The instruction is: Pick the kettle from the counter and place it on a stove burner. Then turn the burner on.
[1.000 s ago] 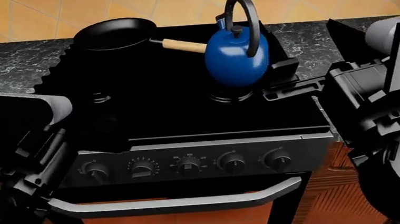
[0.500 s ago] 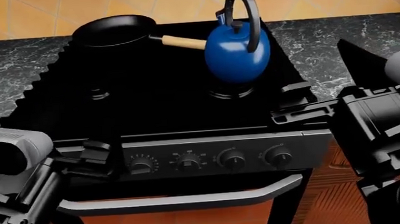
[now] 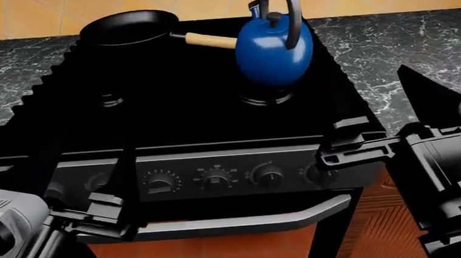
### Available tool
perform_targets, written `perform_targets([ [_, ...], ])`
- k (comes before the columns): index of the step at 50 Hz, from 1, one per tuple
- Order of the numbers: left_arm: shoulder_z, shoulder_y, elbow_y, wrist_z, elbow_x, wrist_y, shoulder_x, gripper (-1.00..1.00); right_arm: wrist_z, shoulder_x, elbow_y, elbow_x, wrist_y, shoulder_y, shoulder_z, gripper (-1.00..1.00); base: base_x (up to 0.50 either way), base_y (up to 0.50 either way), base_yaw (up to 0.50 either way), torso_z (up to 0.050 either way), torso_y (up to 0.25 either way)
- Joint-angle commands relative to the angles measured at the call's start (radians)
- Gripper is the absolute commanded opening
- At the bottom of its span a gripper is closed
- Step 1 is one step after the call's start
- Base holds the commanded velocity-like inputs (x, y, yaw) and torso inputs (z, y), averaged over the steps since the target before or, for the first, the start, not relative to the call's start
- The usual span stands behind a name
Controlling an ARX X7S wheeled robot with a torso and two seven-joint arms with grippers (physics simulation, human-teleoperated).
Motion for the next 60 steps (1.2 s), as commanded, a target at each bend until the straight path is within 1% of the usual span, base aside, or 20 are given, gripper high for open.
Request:
perform_targets([
  [1, -0.019, 0.06, 0.021, 0.015, 0.012, 0.036, 0.001, 1.0, 0.008, 0.012, -0.025, -0.015, -0.03, -0.074, 0.022, 1.0, 0.0, 0.0, 0.0, -0.029, 0.0],
  [18, -0.028, 0.128, 0.007, 0.048, 0.045, 0.089, 0.015, 1.0, -0.014, 0.014, -0.046, -0.071, -0.096, -0.21, 0.058, 1.0, 0.0, 0.0, 0.0, -0.03, 0.0],
  [27, -0.012, 0.156, -0.007, 0.068, 0.087, 0.105, 0.027, 1.0, 0.005, 0.034, -0.058, -0.05, -0.105, -0.235, 0.073, 1.0, 0.0, 0.0, 0.0, -0.03, 0.0],
  [31, -0.026, 0.176, -0.003, 0.068, 0.08, 0.115, 0.024, 1.0, 0.001, 0.036, -0.059, -0.058, -0.111, -0.255, 0.074, 1.0, 0.0, 0.0, 0.0, -0.03, 0.0],
  [40, -0.027, 0.212, -0.019, 0.099, 0.118, 0.149, 0.042, 1.0, -0.014, 0.036, -0.09, -0.099, -0.154, -0.353, 0.089, 1.0, 0.0, 0.0, 0.0, -0.03, 0.0],
  [46, -0.014, 0.222, -0.032, 0.113, 0.134, 0.162, 0.054, 1.0, -0.029, 0.036, -0.088, -0.123, -0.18, -0.387, 0.092, 1.0, 0.0, 0.0, 0.0, -0.03, 0.0],
  [49, 0.01, 0.229, -0.049, 0.132, 0.175, 0.174, 0.07, 1.0, -0.048, 0.037, -0.081, -0.139, -0.196, -0.411, 0.096, 1.0, 0.0, 0.0, 0.0, -0.03, 0.0],
  [60, 0.017, 0.238, -0.071, 0.145, 0.195, 0.189, 0.074, 1.0, -0.064, 0.032, -0.078, -0.173, -0.215, -0.447, 0.079, 1.0, 0.0, 0.0, 0.0, -0.03, 0.0],
])
